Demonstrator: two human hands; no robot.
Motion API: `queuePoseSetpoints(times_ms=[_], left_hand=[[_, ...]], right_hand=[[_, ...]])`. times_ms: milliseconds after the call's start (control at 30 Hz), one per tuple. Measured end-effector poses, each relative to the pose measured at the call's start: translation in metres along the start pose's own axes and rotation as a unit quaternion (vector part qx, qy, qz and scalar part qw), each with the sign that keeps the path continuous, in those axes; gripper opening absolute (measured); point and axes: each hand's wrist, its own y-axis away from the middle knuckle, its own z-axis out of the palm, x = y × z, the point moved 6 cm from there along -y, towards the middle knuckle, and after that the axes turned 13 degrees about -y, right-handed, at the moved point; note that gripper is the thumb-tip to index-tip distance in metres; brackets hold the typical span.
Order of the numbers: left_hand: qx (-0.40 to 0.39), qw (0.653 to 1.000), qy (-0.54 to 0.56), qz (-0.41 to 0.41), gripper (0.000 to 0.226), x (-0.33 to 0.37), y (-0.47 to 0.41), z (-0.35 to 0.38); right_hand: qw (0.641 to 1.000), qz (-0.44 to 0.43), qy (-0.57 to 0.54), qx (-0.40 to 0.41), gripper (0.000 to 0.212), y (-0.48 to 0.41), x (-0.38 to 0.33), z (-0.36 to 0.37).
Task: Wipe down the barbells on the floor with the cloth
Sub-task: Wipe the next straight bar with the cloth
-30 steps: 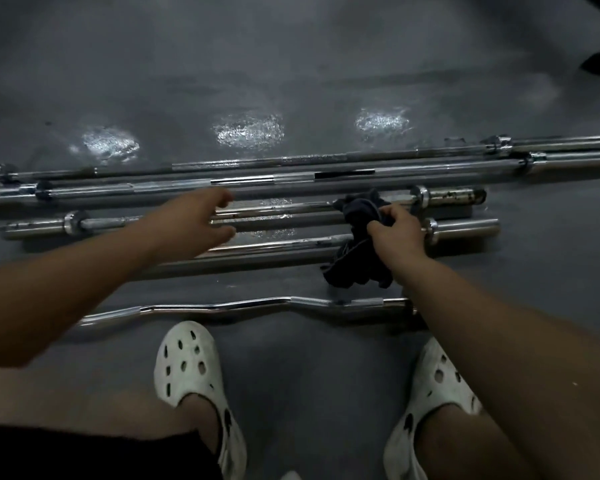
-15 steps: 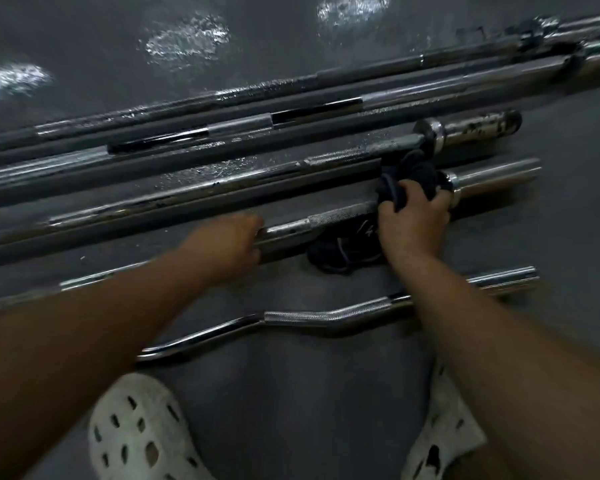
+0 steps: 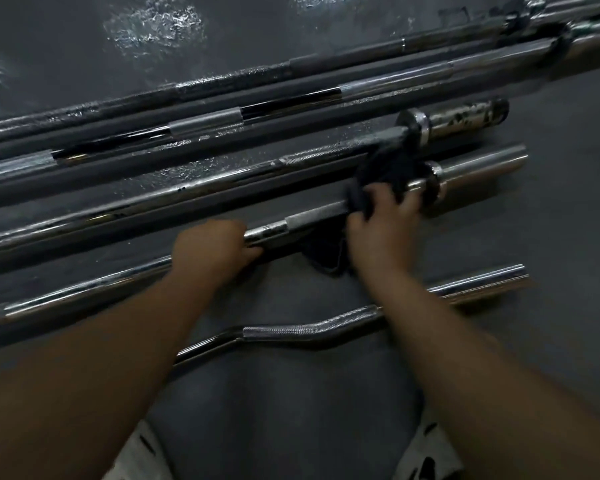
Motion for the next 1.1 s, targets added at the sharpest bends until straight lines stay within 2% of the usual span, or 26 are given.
queuePoseSetpoints(times_ms=[100, 133, 167, 200, 267, 300, 333, 400, 467, 500, 533, 567, 633, 700, 733, 767, 800, 833, 867, 900, 933, 1000, 1033, 1100], left_hand=[[-0.174, 0.981, 0.069, 0.051, 0.044, -0.002, -0.019, 0.004], [-0.193, 0.976, 0.082, 0.058, 0.044, -0.001, -0.021, 0.005], [-0.173, 0.980, 0.084, 0.055, 0.042, -0.002, -0.020, 0.003], [-0.120, 0.989, 0.070, 0.041, 0.039, -0.004, -0.014, 0.000], [0.014, 1.000, -0.002, 0.007, 0.035, -0.005, 0.008, -0.004], [0.040, 0.999, -0.020, 0.006, 0.035, -0.001, 0.018, -0.004], [0.035, 0.999, -0.022, 0.011, 0.036, 0.002, 0.018, -0.001], [-0.044, 0.998, 0.015, 0.039, 0.040, 0.000, -0.001, 0.004], [-0.152, 0.982, 0.086, 0.069, 0.043, -0.006, -0.013, 0.007], [-0.154, 0.981, 0.100, 0.069, 0.043, -0.008, -0.015, 0.005], [-0.121, 0.987, 0.091, 0.059, 0.041, -0.009, -0.013, 0.001], [-0.054, 0.996, 0.056, 0.041, 0.038, -0.010, -0.007, -0.002], [0.058, 0.998, -0.003, 0.023, 0.038, -0.007, 0.012, -0.004], [0.045, 0.998, -0.004, 0.036, 0.049, -0.003, 0.015, 0.003], [0.007, 0.998, 0.014, 0.053, 0.055, -0.003, 0.006, 0.007], [-0.049, 0.995, 0.046, 0.073, 0.059, -0.004, -0.004, 0.009], [-0.105, 0.987, 0.080, 0.090, 0.061, -0.005, -0.009, 0.009], [-0.129, 0.982, 0.101, 0.096, 0.062, -0.007, -0.012, 0.007], [-0.117, 0.984, 0.097, 0.089, 0.063, -0.009, -0.011, 0.004], [-0.077, 0.992, 0.069, 0.071, 0.062, -0.011, -0.007, 0.000], [-0.019, 0.998, 0.030, 0.050, 0.058, -0.013, 0.001, -0.003], [0.078, 0.996, -0.001, 0.035, 0.048, -0.010, 0.021, -0.002], [0.091, 0.995, -0.001, 0.035, 0.047, -0.009, 0.025, 0.003], [0.041, 0.998, -0.009, 0.040, 0.052, -0.012, 0.014, 0.008]], right_hand=[[0.974, -0.137, 0.011, -0.182, 0.041, 0.039, -0.044, 0.036], [0.963, -0.164, 0.028, -0.211, 0.041, 0.029, -0.047, 0.029], [0.962, -0.179, 0.042, -0.201, 0.040, 0.010, -0.043, 0.017], [0.971, -0.165, 0.060, -0.160, 0.039, -0.013, -0.033, 0.000], [0.997, -0.048, 0.047, -0.025, 0.038, -0.044, 0.003, -0.030], [0.999, 0.014, 0.025, 0.023, 0.038, -0.038, 0.016, -0.033], [0.998, 0.036, 0.026, 0.043, 0.039, -0.023, 0.018, -0.024], [1.000, -0.005, 0.013, -0.019, 0.040, 0.015, -0.003, 0.013], [0.983, -0.108, 0.008, -0.152, 0.042, 0.039, -0.036, 0.036], [0.970, -0.139, 0.023, -0.199, 0.043, 0.032, -0.044, 0.034], [0.964, -0.160, 0.037, -0.208, 0.042, 0.016, -0.045, 0.024], [0.968, -0.159, 0.050, -0.186, 0.041, -0.003, -0.040, 0.010], [0.995, -0.077, 0.041, -0.053, 0.041, -0.037, -0.009, -0.021], [0.999, 0.013, -0.004, 0.038, 0.042, -0.020, 0.010, -0.019], [0.999, 0.032, -0.012, 0.034, 0.042, -0.002, 0.008, -0.003], [1.000, 0.024, -0.020, -0.002, 0.042, 0.016, -0.002, 0.017], [0.998, -0.008, -0.024, -0.057, 0.043, 0.030, -0.017, 0.031], [0.991, -0.055, -0.019, -0.122, 0.044, 0.037, -0.032, 0.039], [0.980, -0.096, -0.003, -0.177, 0.044, 0.034, -0.040, 0.039], [0.972, -0.126, 0.015, -0.199, 0.045, 0.021, -0.042, 0.031], [0.973, -0.138, 0.024, -0.184, 0.044, 0.004, -0.037, 0.018], [0.994, -0.072, 0.013, -0.077, 0.043, -0.029, -0.012, -0.010], [1.000, -0.012, -0.017, -0.022, 0.044, -0.028, -0.001, -0.017], [0.999, 0.038, -0.014, 0.023, 0.043, 0.000, -0.003, -0.001]])
